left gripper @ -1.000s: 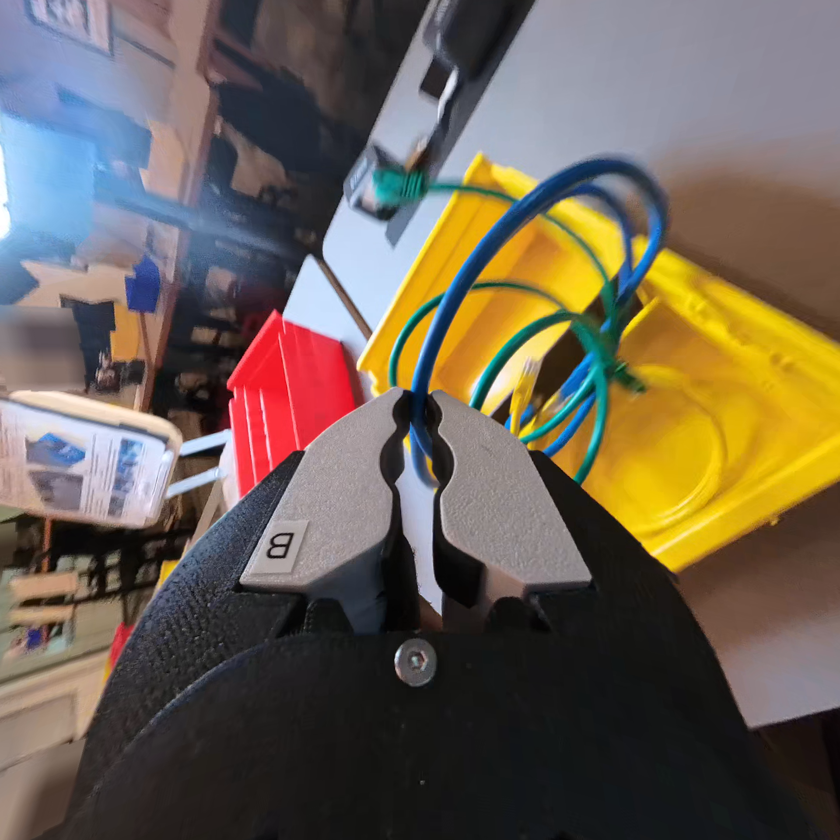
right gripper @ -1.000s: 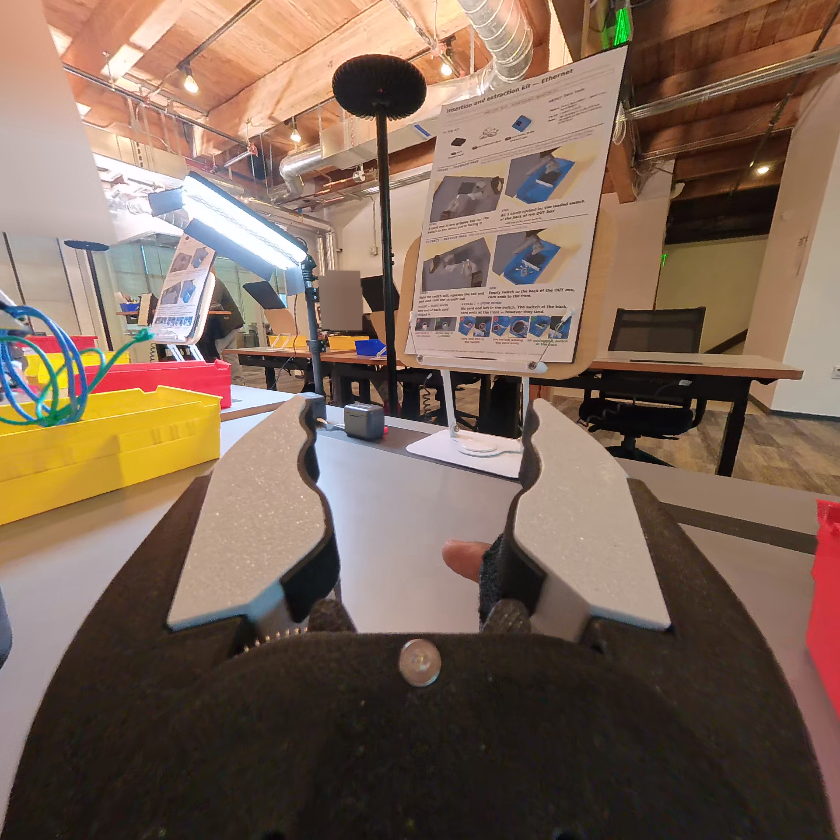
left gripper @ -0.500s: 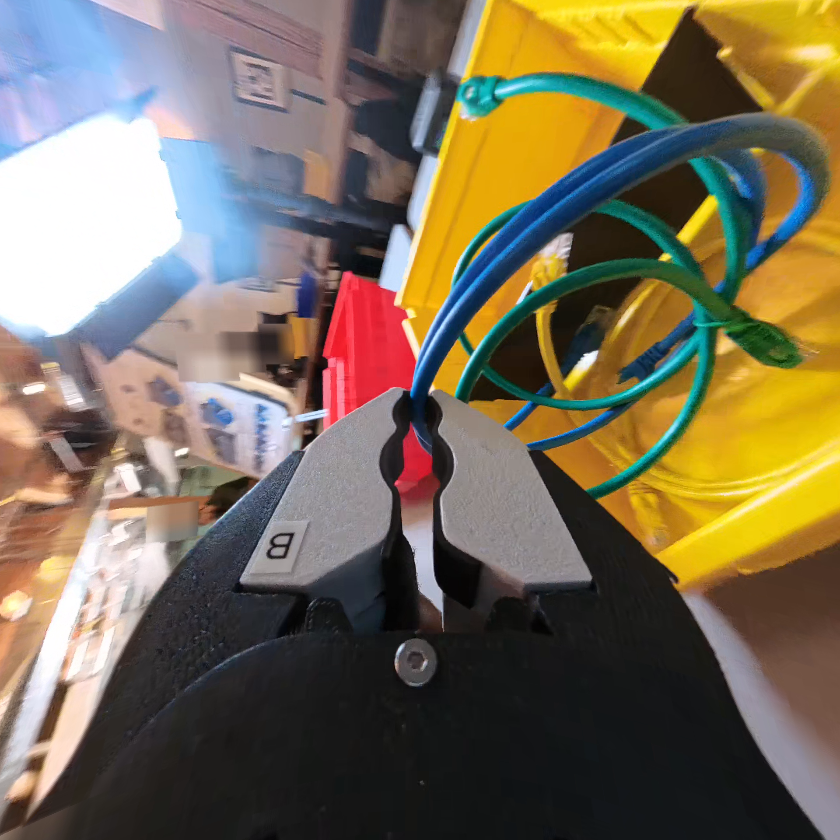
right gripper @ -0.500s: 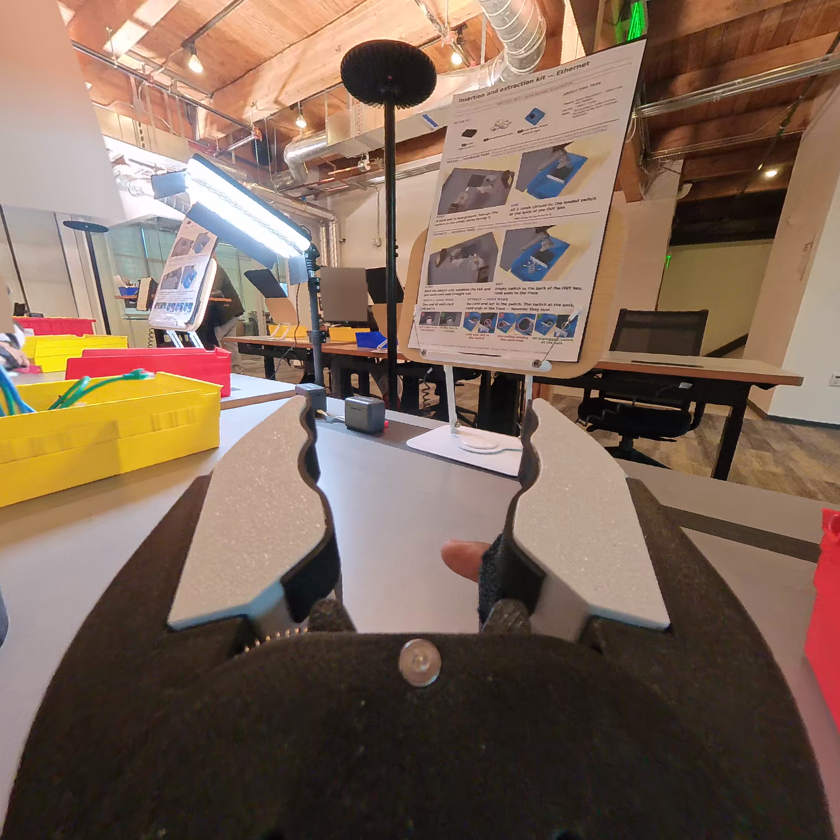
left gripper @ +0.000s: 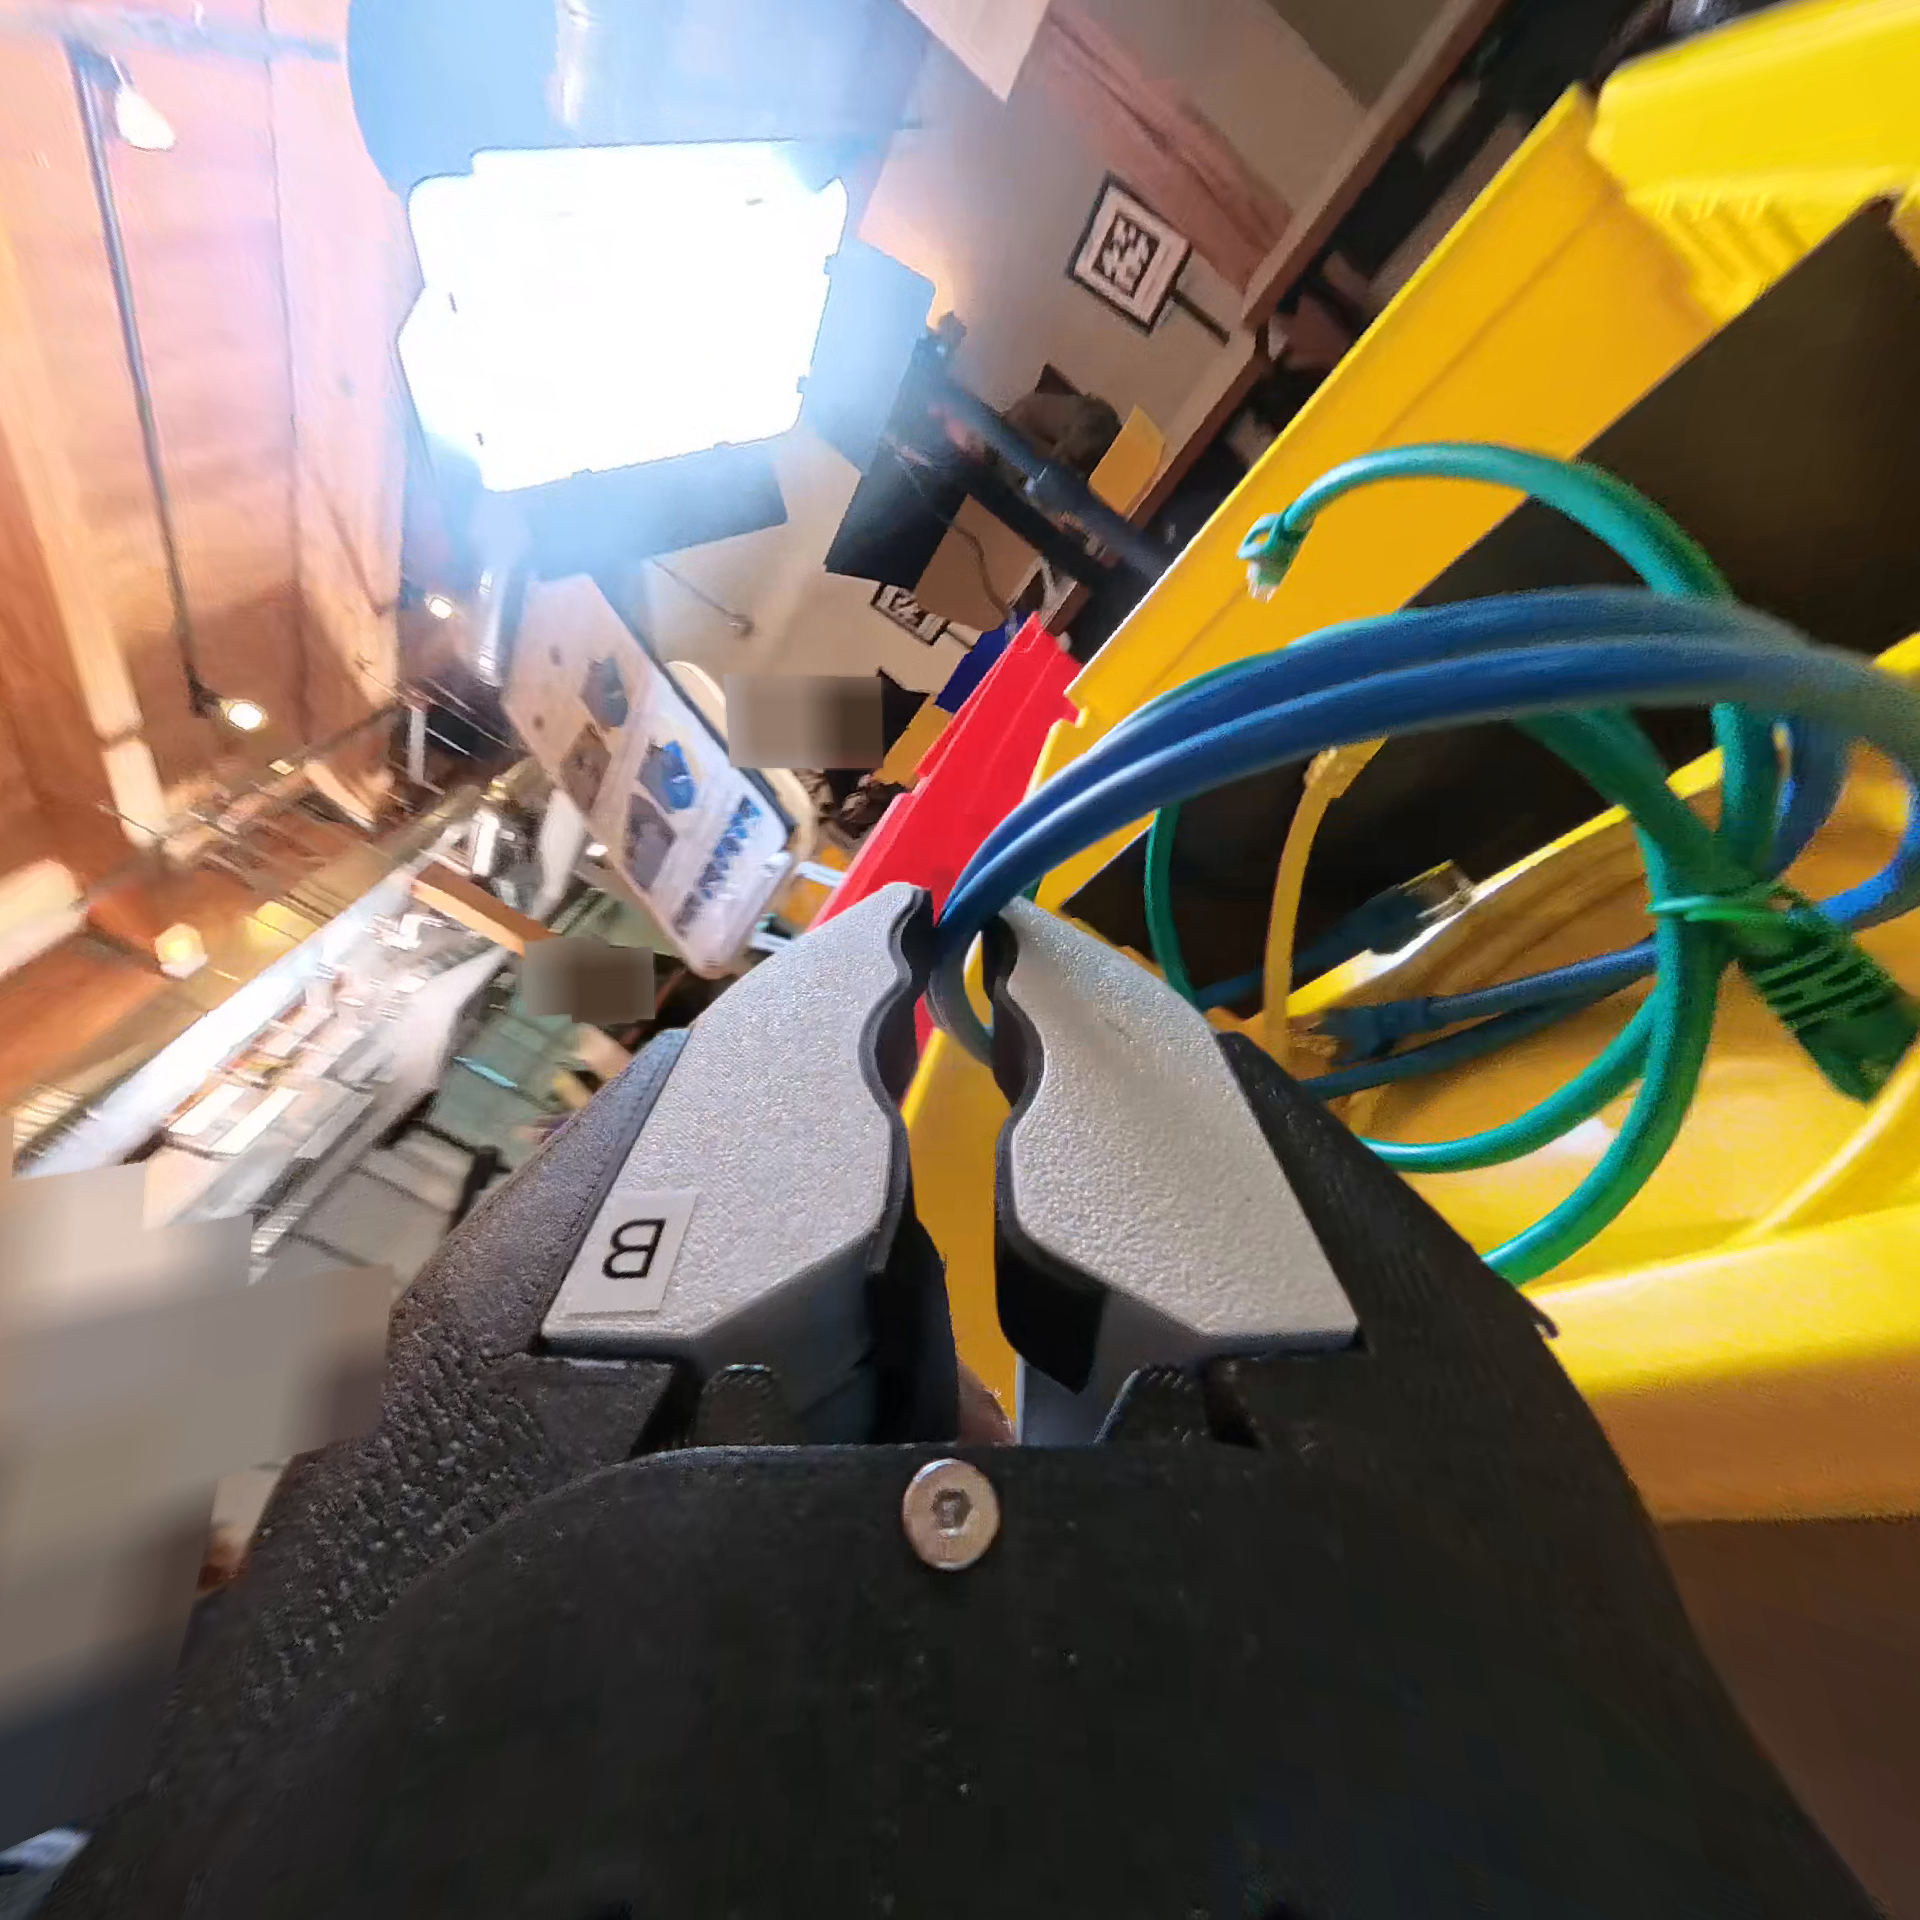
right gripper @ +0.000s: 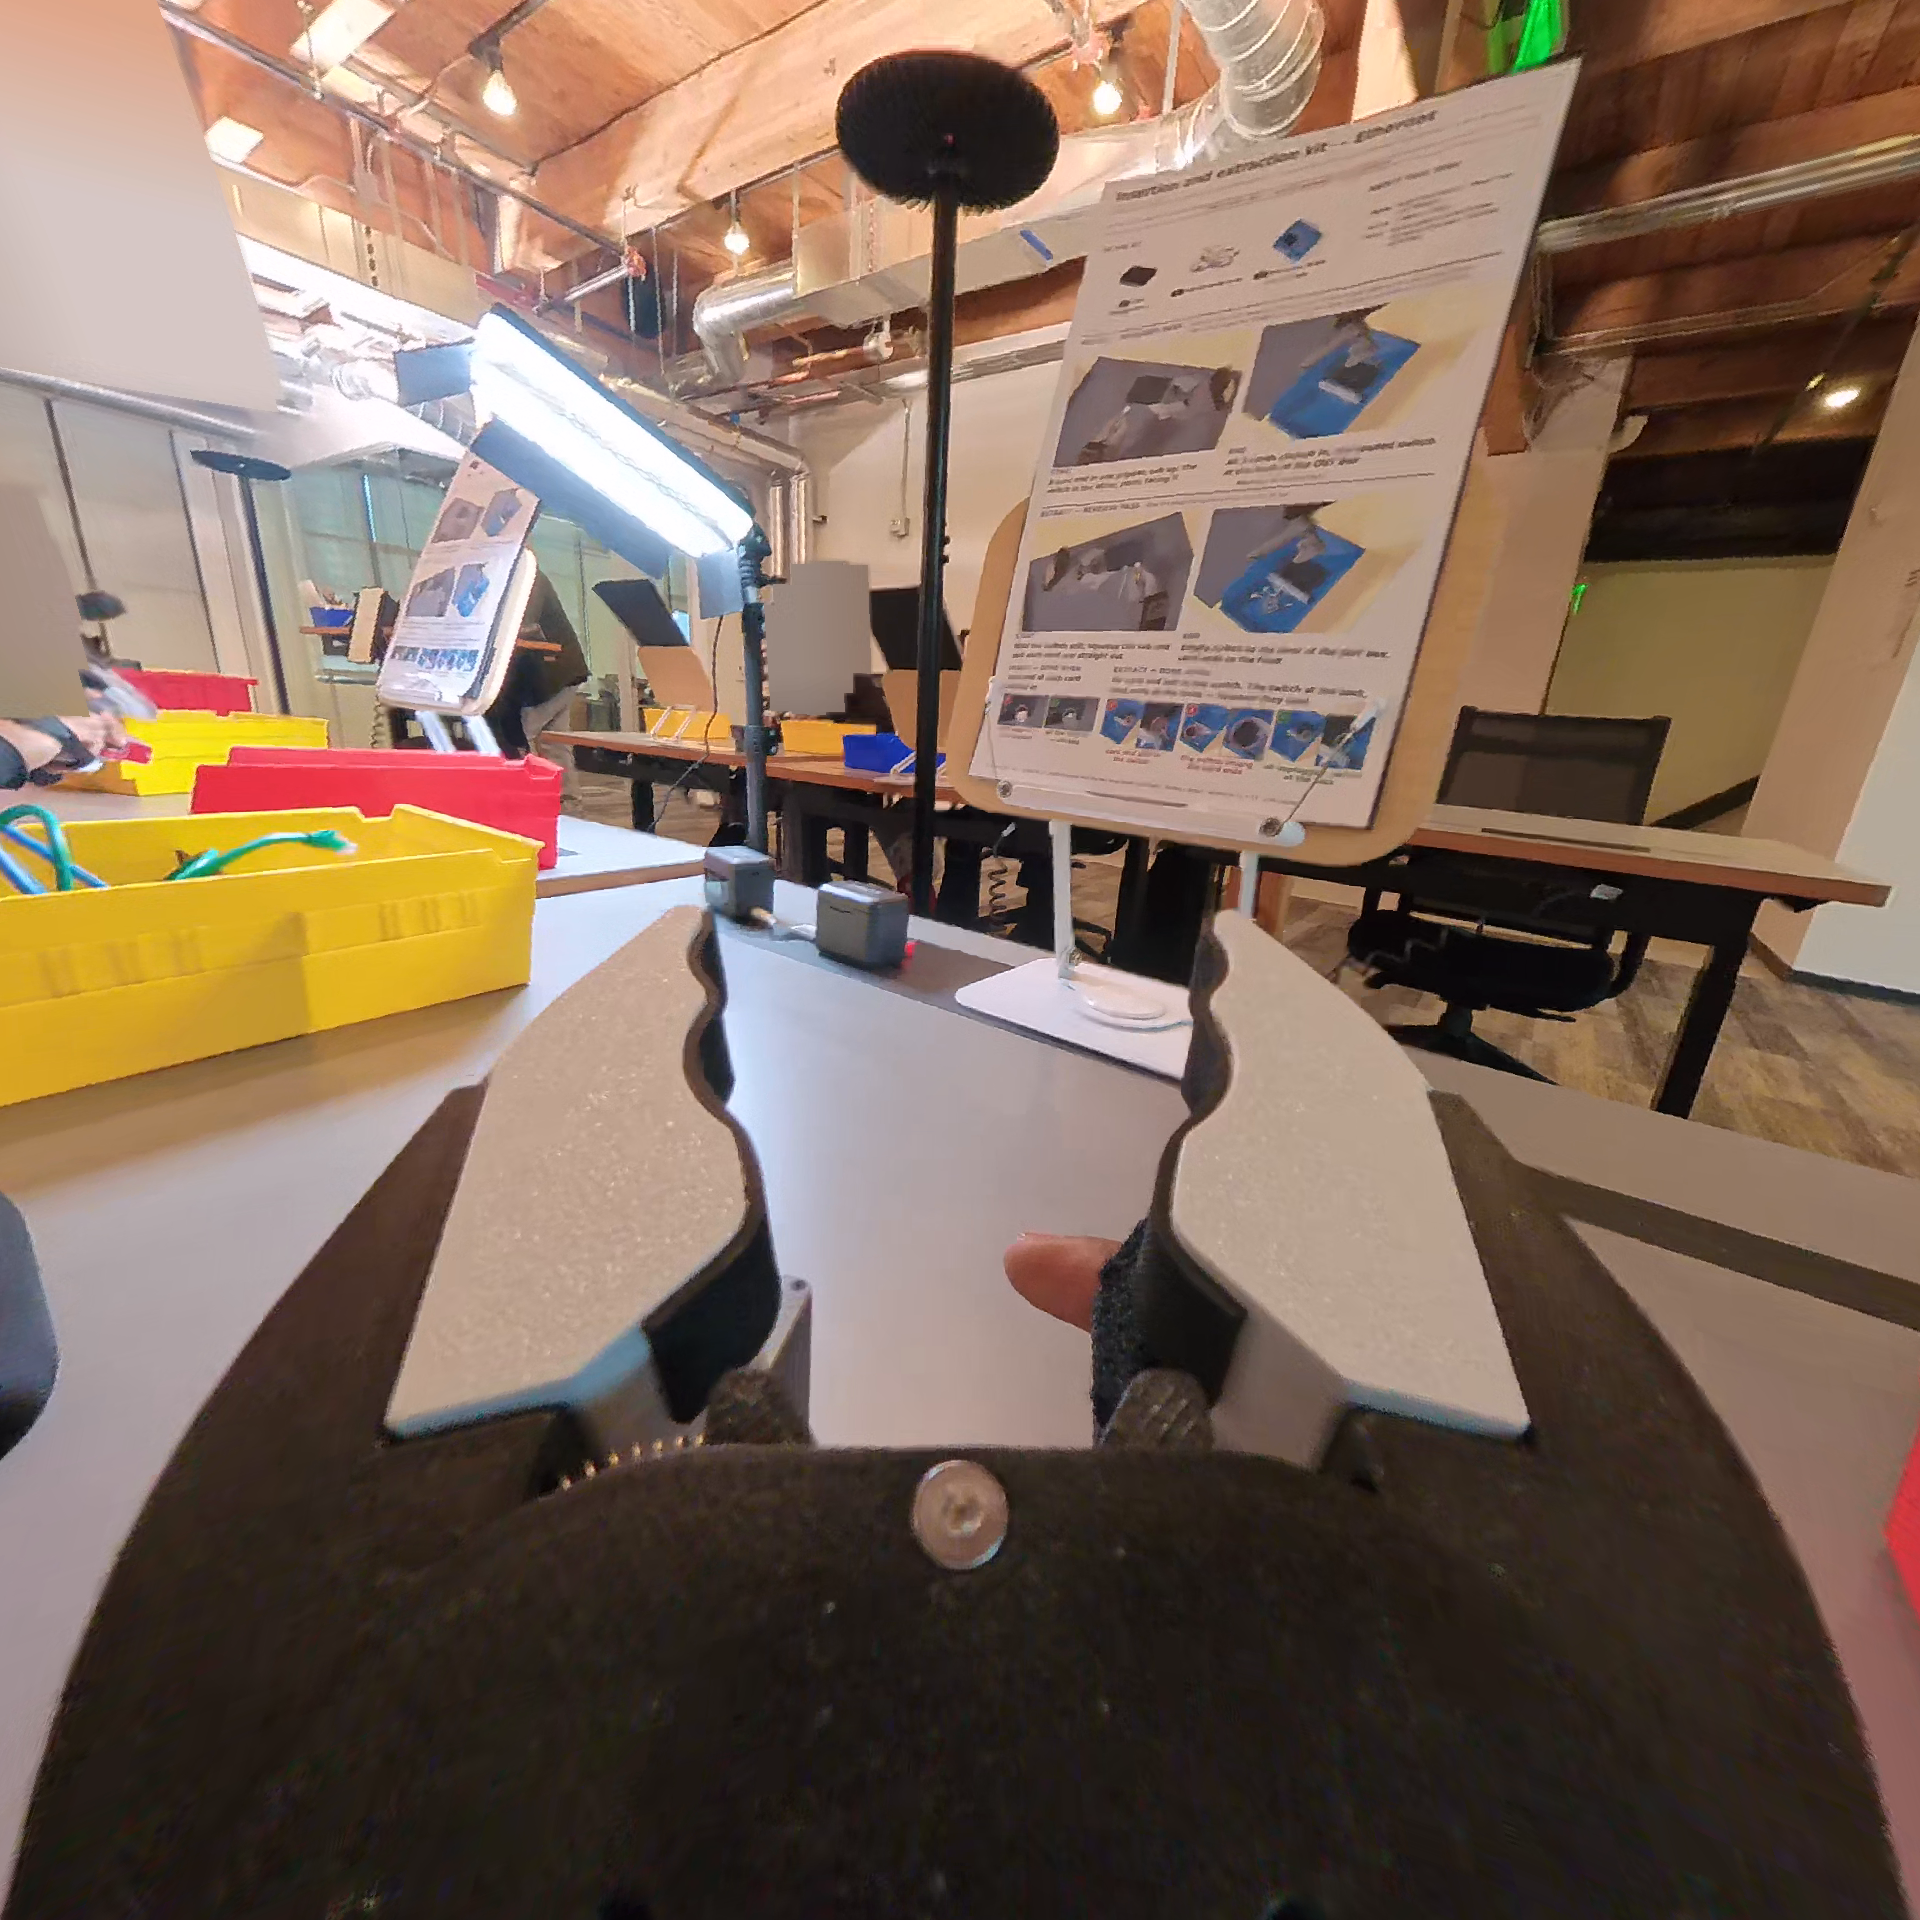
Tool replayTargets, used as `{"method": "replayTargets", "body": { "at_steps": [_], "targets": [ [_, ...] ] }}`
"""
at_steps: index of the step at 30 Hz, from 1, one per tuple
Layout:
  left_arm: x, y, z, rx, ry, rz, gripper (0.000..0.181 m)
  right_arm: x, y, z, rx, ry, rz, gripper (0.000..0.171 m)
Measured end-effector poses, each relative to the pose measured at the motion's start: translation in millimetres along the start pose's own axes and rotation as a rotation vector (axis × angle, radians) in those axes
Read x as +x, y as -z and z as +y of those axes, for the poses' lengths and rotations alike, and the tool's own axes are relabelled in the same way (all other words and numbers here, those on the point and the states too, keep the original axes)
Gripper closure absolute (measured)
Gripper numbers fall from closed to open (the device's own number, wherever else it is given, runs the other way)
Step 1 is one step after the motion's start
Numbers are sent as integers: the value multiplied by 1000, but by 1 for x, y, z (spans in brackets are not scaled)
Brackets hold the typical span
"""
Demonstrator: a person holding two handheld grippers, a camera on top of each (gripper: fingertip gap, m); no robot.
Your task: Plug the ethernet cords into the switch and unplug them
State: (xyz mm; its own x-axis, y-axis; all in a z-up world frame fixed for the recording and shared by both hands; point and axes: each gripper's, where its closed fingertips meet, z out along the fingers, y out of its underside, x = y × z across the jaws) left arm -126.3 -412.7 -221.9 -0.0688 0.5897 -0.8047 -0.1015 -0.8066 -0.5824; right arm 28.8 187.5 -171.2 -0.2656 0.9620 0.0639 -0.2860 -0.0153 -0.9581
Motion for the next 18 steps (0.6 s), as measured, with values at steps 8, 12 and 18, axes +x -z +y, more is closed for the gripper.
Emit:
{"method": "replayTargets", "body": {
  "at_steps": [8,12,18],
  "targets": [
    [16,23,-18,228,576,201,167,-17,-6,16,-99,7,-90,88],
    [2,31,-52,357,685,232,167,-22,-9,22,-128,25,-105,89],
    [-45,26,-85,357,458,165,171,-20,-9,22,-125,23,-100,89]
  ]
}}
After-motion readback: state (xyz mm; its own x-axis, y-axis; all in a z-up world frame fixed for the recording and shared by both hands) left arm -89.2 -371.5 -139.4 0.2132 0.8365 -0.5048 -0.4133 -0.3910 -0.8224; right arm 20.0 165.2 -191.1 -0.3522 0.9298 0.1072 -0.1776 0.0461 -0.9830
